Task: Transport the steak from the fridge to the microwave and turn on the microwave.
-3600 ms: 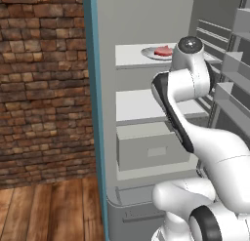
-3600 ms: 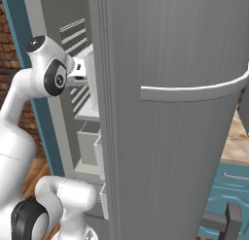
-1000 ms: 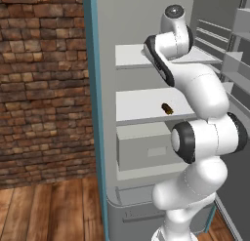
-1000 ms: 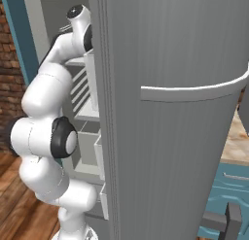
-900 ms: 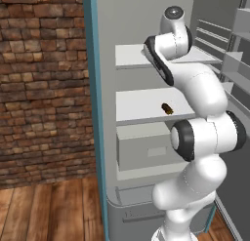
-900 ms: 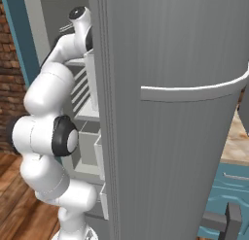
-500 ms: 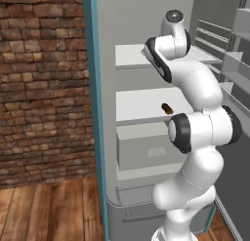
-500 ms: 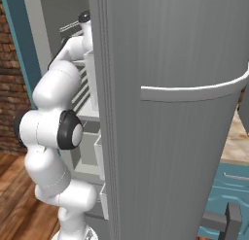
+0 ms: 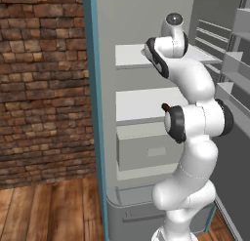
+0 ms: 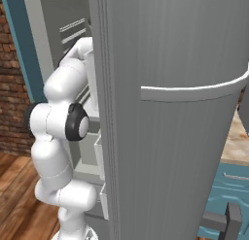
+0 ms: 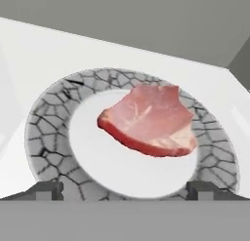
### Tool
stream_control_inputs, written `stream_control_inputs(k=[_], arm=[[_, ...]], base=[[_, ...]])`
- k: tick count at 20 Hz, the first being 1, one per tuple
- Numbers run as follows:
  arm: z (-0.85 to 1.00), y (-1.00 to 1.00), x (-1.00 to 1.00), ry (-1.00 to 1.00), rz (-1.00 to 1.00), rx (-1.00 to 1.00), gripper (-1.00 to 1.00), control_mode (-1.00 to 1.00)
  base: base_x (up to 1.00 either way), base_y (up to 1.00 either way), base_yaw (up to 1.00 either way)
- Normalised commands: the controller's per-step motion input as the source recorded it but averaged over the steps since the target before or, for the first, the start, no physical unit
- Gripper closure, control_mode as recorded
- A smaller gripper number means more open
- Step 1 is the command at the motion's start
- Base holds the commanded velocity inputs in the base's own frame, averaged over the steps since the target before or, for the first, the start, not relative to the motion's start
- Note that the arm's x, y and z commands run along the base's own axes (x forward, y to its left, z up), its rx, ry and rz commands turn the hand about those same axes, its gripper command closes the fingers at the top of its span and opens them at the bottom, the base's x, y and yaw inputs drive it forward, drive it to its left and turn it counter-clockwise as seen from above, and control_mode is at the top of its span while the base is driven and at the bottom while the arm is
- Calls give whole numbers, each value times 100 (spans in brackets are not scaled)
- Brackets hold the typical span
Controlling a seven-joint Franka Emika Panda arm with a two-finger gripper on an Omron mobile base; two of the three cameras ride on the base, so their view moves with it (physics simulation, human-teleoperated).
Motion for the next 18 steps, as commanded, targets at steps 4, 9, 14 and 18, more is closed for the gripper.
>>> stream_control_inputs(k=[4, 9, 14, 18], arm=[[-1, -4, 43, 0, 4, 0, -100, -100], [-5, -1, 38, 0, 3, 0, -100, -100], [-5, 0, 32, 0, 3, 0, -100, -100], [-6, 0, 19, 0, 3, 0, -100, -100]], base=[[0, 0, 0], [0, 0, 0], [0, 0, 0], [0, 0, 0]])
